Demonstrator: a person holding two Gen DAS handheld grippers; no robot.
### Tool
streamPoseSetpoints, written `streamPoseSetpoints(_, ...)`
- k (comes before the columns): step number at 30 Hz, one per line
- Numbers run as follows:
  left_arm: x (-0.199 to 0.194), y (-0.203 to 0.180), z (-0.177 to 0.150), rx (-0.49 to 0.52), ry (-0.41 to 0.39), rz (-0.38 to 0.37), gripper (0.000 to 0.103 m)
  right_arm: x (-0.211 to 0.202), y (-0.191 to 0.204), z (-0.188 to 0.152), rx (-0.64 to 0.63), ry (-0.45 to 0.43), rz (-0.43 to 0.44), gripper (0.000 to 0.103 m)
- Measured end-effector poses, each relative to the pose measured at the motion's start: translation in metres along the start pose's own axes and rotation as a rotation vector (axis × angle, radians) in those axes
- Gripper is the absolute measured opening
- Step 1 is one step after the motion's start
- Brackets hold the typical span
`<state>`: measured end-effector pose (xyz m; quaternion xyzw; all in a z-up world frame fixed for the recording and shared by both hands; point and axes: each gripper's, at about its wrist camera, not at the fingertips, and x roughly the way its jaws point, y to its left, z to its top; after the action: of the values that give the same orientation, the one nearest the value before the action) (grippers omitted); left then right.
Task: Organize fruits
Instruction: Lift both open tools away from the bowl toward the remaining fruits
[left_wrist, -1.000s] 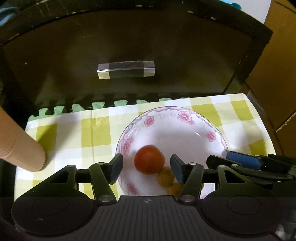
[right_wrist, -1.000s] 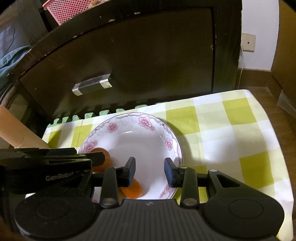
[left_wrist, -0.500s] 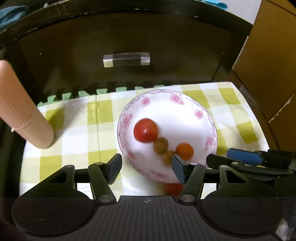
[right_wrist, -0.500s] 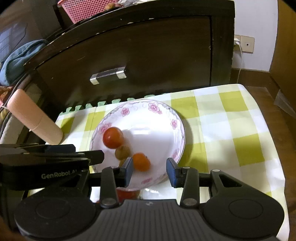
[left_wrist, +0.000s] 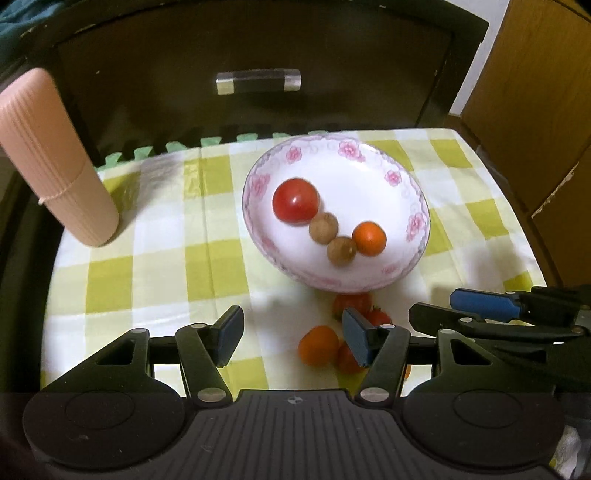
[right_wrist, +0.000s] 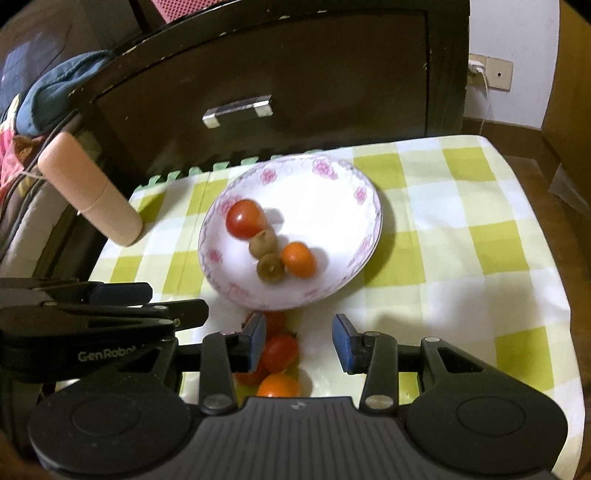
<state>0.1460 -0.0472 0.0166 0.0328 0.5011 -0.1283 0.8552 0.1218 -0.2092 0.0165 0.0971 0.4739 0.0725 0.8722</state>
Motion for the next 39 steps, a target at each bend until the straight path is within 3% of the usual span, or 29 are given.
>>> streamPoseSetpoints(28, -0.012, -0.001, -0.045, 0.007, 0.046, 0.041, 0.064, -0.003, 0.015, -0.046, -0.032, 0.079, 0.014, 0.039)
streamPoseSetpoints(39, -0.012, -0.004, -0.067, 0.028, 0.082, 0.016, 0.071, -0.001, 0.015, -0.062, -0.045, 0.122, -0.015, 0.039)
